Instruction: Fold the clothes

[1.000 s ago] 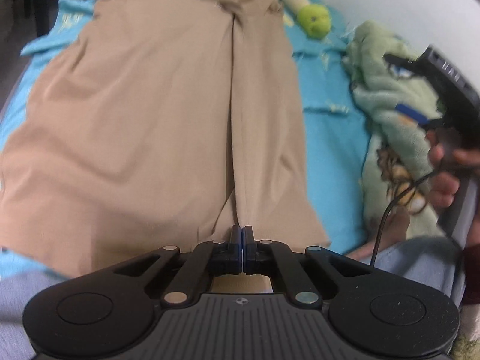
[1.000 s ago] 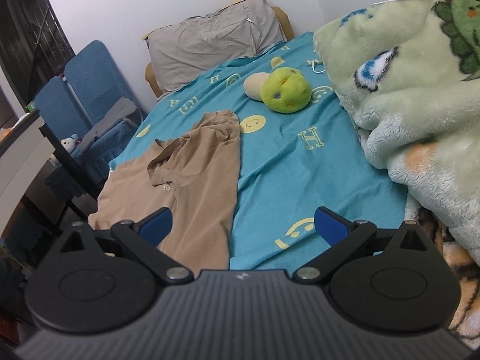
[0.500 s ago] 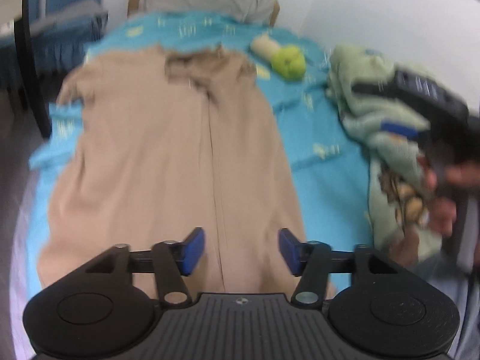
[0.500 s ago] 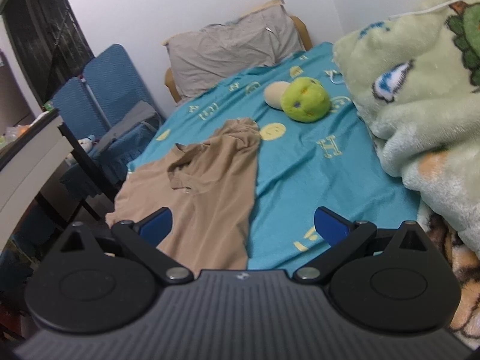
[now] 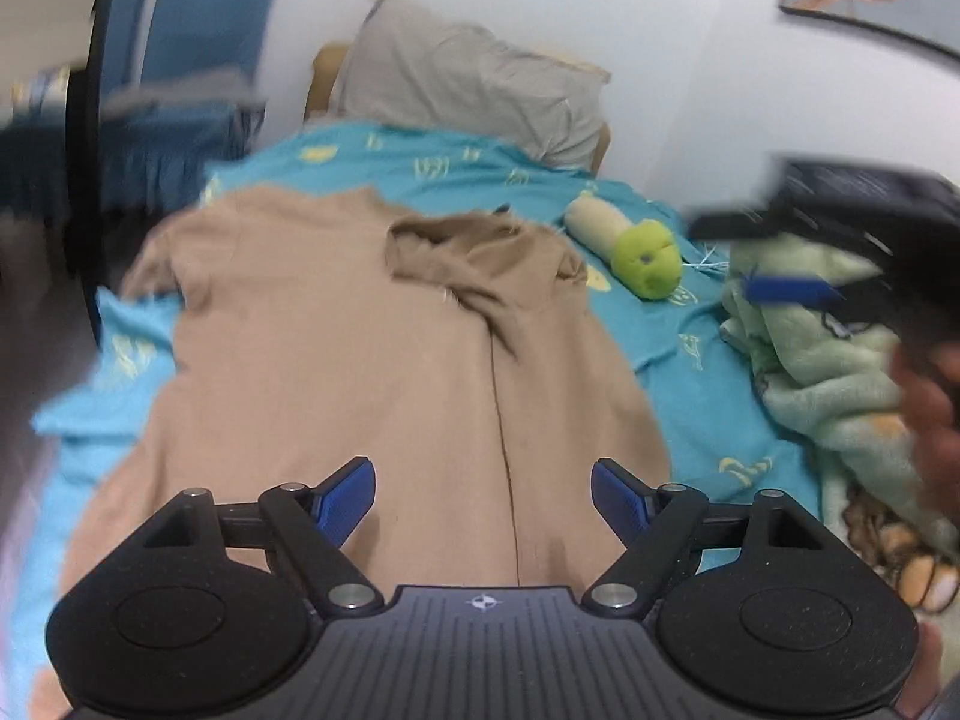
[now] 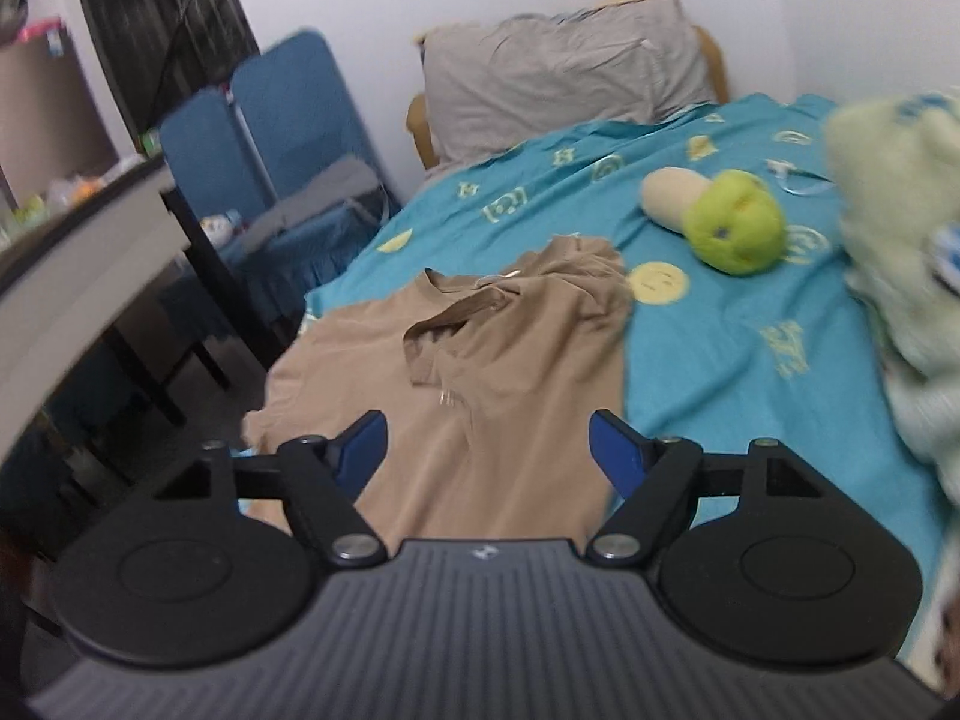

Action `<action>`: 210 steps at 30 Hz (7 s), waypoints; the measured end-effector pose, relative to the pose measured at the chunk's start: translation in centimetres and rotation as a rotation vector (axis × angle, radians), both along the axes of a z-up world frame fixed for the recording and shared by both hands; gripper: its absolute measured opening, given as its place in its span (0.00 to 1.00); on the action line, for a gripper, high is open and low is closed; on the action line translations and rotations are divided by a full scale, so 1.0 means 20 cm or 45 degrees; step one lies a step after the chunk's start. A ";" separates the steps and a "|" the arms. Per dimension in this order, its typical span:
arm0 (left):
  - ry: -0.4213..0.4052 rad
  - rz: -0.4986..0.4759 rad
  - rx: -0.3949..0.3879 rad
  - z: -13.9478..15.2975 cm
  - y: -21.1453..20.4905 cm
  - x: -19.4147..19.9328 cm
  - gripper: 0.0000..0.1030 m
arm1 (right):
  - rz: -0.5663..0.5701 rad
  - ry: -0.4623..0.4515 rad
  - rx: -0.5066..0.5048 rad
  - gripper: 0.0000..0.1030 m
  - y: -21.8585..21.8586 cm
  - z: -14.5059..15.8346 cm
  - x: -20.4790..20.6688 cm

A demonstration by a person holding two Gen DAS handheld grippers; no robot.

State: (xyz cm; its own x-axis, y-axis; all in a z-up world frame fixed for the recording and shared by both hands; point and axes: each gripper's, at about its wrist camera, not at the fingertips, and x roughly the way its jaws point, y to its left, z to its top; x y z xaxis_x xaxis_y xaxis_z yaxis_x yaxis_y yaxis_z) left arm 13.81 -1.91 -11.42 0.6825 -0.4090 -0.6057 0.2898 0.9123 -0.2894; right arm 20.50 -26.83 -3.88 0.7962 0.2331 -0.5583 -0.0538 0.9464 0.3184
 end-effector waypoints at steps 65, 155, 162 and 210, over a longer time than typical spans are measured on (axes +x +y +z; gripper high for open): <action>0.030 0.092 -0.179 -0.26 0.24 0.25 0.74 | 0.246 -0.072 -0.809 0.06 0.74 -0.30 1.44; 0.162 1.060 -0.782 -0.38 0.89 1.16 0.77 | -0.127 0.029 0.205 0.90 -0.03 -0.16 -0.10; 0.146 1.096 -0.674 -0.37 0.96 1.26 0.11 | -0.146 0.087 0.220 0.90 -0.03 -0.21 -0.06; -0.297 0.081 0.246 0.26 0.00 -0.14 0.99 | -0.158 -0.100 0.178 0.90 -0.08 -0.15 -0.19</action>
